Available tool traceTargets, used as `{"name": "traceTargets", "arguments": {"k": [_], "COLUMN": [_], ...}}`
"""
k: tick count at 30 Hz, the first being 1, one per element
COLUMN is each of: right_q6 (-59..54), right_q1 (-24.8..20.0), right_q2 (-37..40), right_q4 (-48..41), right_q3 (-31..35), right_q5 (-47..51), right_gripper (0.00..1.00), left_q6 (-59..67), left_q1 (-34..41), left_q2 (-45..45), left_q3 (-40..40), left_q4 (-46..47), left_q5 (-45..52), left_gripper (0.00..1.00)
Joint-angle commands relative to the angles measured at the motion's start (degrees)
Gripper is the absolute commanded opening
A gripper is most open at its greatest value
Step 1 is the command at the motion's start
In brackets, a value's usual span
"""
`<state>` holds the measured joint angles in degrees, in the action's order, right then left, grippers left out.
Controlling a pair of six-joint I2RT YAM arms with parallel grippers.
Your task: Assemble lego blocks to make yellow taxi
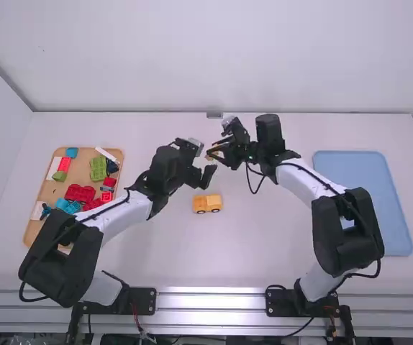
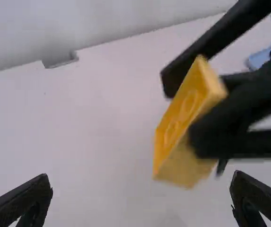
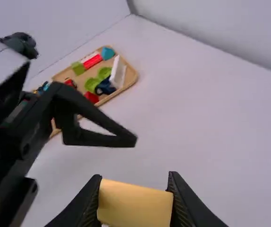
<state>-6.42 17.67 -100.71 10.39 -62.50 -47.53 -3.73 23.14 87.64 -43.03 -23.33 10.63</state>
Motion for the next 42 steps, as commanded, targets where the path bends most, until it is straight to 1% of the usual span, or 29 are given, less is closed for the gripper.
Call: {"name": "traceTargets", "arguments": {"k": [1,3,4,5,6,9,10,11,13,14,15,16,20,29,31,33,35,36,39,40,42], "right_q6": [-2.9,-6.5,-10.1,-13.2,-14.4,-26.8,-29.0,-33.7,-39.8,-40.2,-42.6,-43.5,-43.6,-45.3,-45.3,-45.3,-45.5,-45.6,-45.5,-45.5,-45.5], "right_q1": [-1.8,-2.5,-2.9,-3.1,-3.1,-2.9,-2.8,-2.4,-1.7,-1.7,-1.1,-0.7,0.3,1.6,1.9,1.9,1.7,1.7,1.9,1.9,1.8], "right_q2": [-0.2,-0.2,-0.2,-0.2,-0.2,-0.2,-0.2,-0.2,-0.2,-0.2,-0.2,-0.2,-0.2,-0.2,-0.2,-0.2,-0.2,-0.2,-0.2,-0.2,-0.2], "right_q4": [-0.3,-4.0,-8.0,-10.9,-12.1,-23.6,-25.8,-30.0,-35.3,-35.7,-38.2,-39.6,-40.3,-41.3,-41.3,-41.3,-42.2,-42.4,-42.6,-42.6,-42.6], "right_q3": [-0.7,-2.6,-4.4,-5.6,-6.1,-10.9,-11.8,-13.2,-15.1,-15.2,-15.9,-16.4,-16.6,-16.6,-16.6,-16.6,-16.6,-16.6,-16.6,-16.6,-16.6], "right_q5": [0.3,-2.7,-5.9,-8.0,-8.8,-12.3,-13.2,-14.6,-16.1,-16.1,-15.9,-15.6,-15.6,-15.4,-15.5,-15.4,-15.5,-15.5,-15.5,-15.5,-15.5], "right_gripper": [0.08,0.08,0.08,0.08,0.08,0.08,0.08,0.08,0.08,0.08,0.08,0.08,0.08,0.11,0.11,0.11,0.11,0.11,0.11,0.11,0.11], "left_q6": [0.7,5.7,7.3,8.9,9.4,16.5,18.0,20.9,24.9,25.4,26.8,26.7,25.7,25.7,25.6,25.7,25.7,25.7,25.7,25.7,25.8], "left_q1": [-0.7,-2.5,-4.2,-5.8,-6.3,-10.8,-11.6,-12.7,-13.4,-13.5,-13.3,-13.1,-13.0,-13.0,-13.0,-13.0,-13.0,-13.0,-13.0,-13.0,-13.0], "left_q2": [-0.7,-0.7,-0.7,-0.7,-0.7,0.2,0.5,1.4,2.7,3.0,3.9,4.5,5.4,5.4,5.4,5.4,5.4,5.4,5.4,5.4,5.4], "left_q3": [-0.8,-1.7,-2.5,-3.1,-3.3,-4.2,-4.3,-4.3,-4.2,-4.2,-4.2,-4.2,-4.2,-4.2,-4.2,-4.2,-4.2,-4.2,-4.2,-4.2,-4.2], "left_q4": [0.2,1.7,2.9,3.6,3.8,3.9,3.9,3.9,3.9,3.8,3.3,2.6,0.5,-0.3,-0.1,0.0,-0.1,-0.1,-0.1,0.0,-0.1], "left_q5": [7.0,17.1,22.5,26.6,28.0,44.6,47.8,53.0,58.3,59.1,61.4,62.6,63.6,63.5,63.5,63.5,63.5,63.5,63.5,63.5,63.5], "left_gripper": [0.99,0.99,0.99,0.99,0.99,0.99,0.99,0.99,0.99,0.99,0.99,0.99,0.99,1.00,0.91,0.88,0.77,0.75,0.63,0.63,0.57]}}
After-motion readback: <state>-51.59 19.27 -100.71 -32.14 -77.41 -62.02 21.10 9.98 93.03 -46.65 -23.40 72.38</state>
